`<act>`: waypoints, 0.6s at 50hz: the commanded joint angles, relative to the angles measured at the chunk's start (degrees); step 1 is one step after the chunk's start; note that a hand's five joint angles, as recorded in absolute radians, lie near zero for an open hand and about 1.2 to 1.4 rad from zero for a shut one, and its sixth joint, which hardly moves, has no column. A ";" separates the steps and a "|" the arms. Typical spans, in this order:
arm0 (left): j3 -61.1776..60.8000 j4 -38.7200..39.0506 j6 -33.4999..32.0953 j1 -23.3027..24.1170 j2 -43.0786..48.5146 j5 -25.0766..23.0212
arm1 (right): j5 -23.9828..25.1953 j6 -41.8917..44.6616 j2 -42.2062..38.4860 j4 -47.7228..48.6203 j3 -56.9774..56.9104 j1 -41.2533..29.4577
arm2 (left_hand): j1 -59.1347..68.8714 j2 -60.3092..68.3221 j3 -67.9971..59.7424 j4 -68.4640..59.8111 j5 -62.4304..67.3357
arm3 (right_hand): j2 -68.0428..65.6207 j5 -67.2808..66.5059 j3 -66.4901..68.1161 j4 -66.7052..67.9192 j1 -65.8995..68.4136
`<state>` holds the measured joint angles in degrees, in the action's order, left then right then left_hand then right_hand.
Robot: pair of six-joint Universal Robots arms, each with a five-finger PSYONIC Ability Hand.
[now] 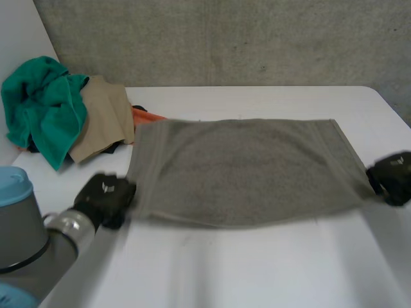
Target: Fold the laundry.
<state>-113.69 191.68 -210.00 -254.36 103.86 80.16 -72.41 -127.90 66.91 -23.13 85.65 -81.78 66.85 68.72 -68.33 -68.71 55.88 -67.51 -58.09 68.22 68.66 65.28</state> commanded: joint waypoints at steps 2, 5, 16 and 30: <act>0.13 -29.15 -9.11 0.53 -7.09 3.08 | -5.37 15.31 2.69 -18.26 1.98 5.22 | 13.15 11.28 -11.67 -11.29 14.12 | -12.49 -11.91 11.78 11.34 14.72; 3.38 -29.70 -10.08 0.97 -7.09 2.99 | -4.76 14.79 2.43 -16.60 1.54 4.52 | 13.15 11.28 -11.67 -11.29 14.12 | -12.49 -11.91 11.78 11.34 14.72; 18.58 -16.26 -5.25 3.08 0.81 3.60 | 0.59 0.66 -3.27 2.36 -4.07 -0.13 | 13.15 11.28 -11.67 -11.29 14.12 | -12.49 -11.91 11.78 11.34 14.72; 39.31 -12.47 -4.63 6.24 19.70 14.06 | 2.10 -10.26 -14.96 29.36 -13.30 -5.49 | 13.15 11.28 -11.67 -11.29 14.12 | -12.49 -11.91 11.78 11.34 14.72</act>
<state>-82.18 179.48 -214.45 -249.00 117.00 90.43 -68.91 -136.45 56.88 -1.02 76.57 -85.15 66.85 68.72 -68.33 -68.71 55.88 -67.51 -58.49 68.22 68.66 65.28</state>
